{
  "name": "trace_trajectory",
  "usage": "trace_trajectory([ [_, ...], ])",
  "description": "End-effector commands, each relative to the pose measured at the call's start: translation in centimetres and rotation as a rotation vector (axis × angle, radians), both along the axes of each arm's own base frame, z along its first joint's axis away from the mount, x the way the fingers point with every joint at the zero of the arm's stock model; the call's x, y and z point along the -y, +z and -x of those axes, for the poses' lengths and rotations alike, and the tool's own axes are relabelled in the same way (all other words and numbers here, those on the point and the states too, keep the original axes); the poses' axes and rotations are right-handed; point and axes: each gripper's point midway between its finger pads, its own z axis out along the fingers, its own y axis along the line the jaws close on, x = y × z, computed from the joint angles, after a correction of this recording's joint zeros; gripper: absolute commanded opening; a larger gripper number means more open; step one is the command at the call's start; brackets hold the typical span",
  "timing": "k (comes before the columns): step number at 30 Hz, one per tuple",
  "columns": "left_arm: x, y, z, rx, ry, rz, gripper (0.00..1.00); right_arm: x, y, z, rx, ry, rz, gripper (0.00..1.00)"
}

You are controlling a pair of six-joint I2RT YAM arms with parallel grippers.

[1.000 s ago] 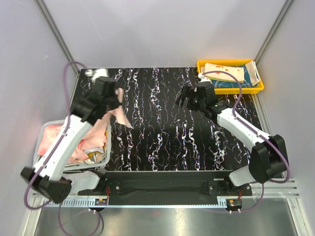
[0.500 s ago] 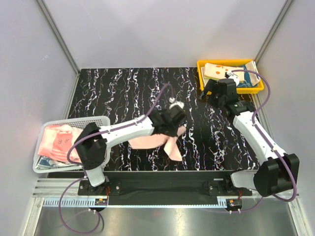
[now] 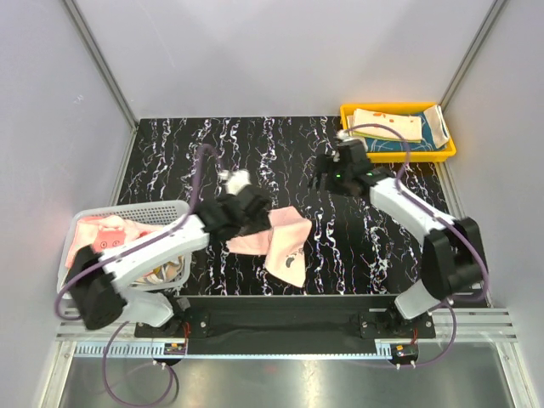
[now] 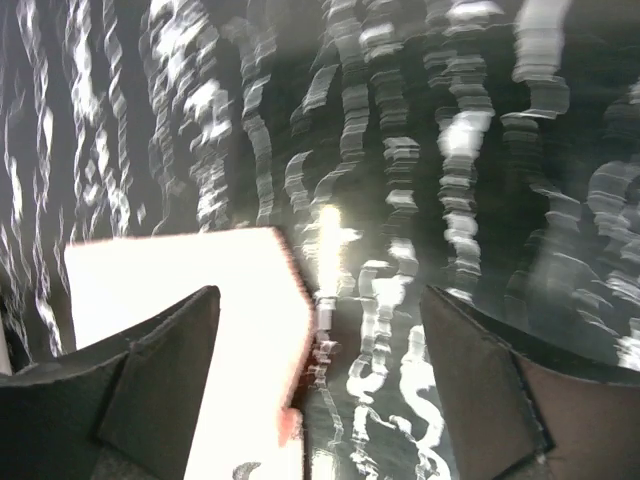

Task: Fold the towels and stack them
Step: Move the towel to the center of the board, then flatten out the crumpled towel

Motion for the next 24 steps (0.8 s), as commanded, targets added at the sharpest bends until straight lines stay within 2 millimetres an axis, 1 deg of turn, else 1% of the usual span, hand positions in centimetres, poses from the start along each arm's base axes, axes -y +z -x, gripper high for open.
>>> trace_trajectory([
  [1, -7.4, 3.8, -1.2, 0.116, 0.385, 0.022, 0.61, -6.8, 2.3, -1.7, 0.112, 0.234, 0.017, 0.85],
  [2, -8.2, 4.3, -1.3, 0.125, 0.412, 0.03, 0.63, -9.1, 2.0, -1.1, 0.119, 0.292, 0.048, 0.82],
  [3, -9.1, 5.3, -1.3, 0.143, 0.434, 0.058, 0.63, -9.8, 2.9, -2.0, 0.162, 0.312, 0.103, 0.8],
  [4, -10.3, 5.6, -1.7, 0.146, 0.471, 0.056, 0.63, -10.9, 1.2, -2.1, 0.143, 0.344, 0.131, 0.78],
  [5, -10.6, 5.9, -1.9, 0.153, 0.461, 0.059, 0.63, -12.3, 1.0, -1.8, 0.15, 0.377, 0.14, 0.76],
  [6, -10.7, 6.2, -2.1, 0.159, 0.447, 0.065, 0.63, -13.5, 1.6, -2.1, 0.169, 0.412, 0.132, 0.75],
  [7, -11.3, 6.4, -2.1, 0.152, 0.464, 0.053, 0.63, -14.7, 0.7, -2.0, 0.16, 0.447, 0.13, 0.74],
  [8, -11.5, 6.5, -2.2, 0.156, 0.47, 0.046, 0.63, -15.7, 0.5, -1.8, 0.168, 0.478, 0.125, 0.73],
  [9, -11.7, 6.6, -2.2, 0.155, 0.472, 0.04, 0.63, -18.0, 1.5, -1.0, 0.207, 0.558, 0.128, 0.72],
  [10, -12.3, 6.6, -2.2, 0.15, 0.491, 0.03, 0.63, -19.2, -0.1, -0.6, 0.187, 0.601, 0.161, 0.72],
  [11, -12.5, 6.6, -2.2, 0.15, 0.494, 0.034, 0.63, -20.1, -0.6, -0.3, 0.187, 0.63, 0.192, 0.71],
  [12, -13.0, 6.8, -2.4, 0.155, 0.505, 0.043, 0.63, -22.1, -0.2, 0.7, 0.224, 0.688, 0.251, 0.7],
  [13, -13.3, 7.3, -2.2, 0.163, 0.509, 0.059, 0.63, -22.9, -2.5, 1.0, 0.195, 0.714, 0.3, 0.69],
  [14, -13.7, 7.5, -2.2, 0.169, 0.518, 0.065, 0.63, -23.6, -3.2, 1.3, 0.192, 0.729, 0.333, 0.68],
  [15, -14.2, 8.0, -2.2, 0.182, 0.533, 0.074, 0.63, -24.6, -3.2, 1.6, 0.212, 0.754, 0.372, 0.67],
  [16, -14.8, 8.3, -2.1, 0.192, 0.544, 0.068, 0.63, -25.2, -4.9, 2.0, 0.186, 0.777, 0.389, 0.64],
  [17, -15.3, 9.1, -1.9, 0.212, 0.557, 0.085, 0.63, -25.8, -5.5, 2.4, 0.182, 0.793, 0.395, 0.64],
  [18, -15.8, 9.4, -1.9, 0.223, 0.569, 0.091, 0.63, -26.4, -5.3, 2.4, 0.189, 0.794, 0.392, 0.64],
  [19, -16.3, 9.7, -1.7, 0.23, 0.575, 0.086, 0.63, -27.1, -6.3, 3.1, 0.181, 0.813, 0.403, 0.63],
  [20, -16.7, 10.3, -1.4, 0.247, 0.579, 0.102, 0.63, -27.5, -6.5, 3.4, 0.179, 0.819, 0.406, 0.63],
  [21, -17.1, 10.5, -1.4, 0.254, 0.593, 0.104, 0.63, -28.1, -6.5, 3.8, 0.184, 0.831, 0.407, 0.63],
  [22, -17.3, 10.8, -1.3, 0.261, 0.591, 0.109, 0.63, -28.7, -7.2, 4.5, 0.182, 0.847, 0.418, 0.63],
  [24, -17.8, 11.3, -1.1, 0.274, 0.596, 0.118, 0.63, -29.3, -7.4, 4.9, 0.186, 0.855, 0.441, 0.61],
])
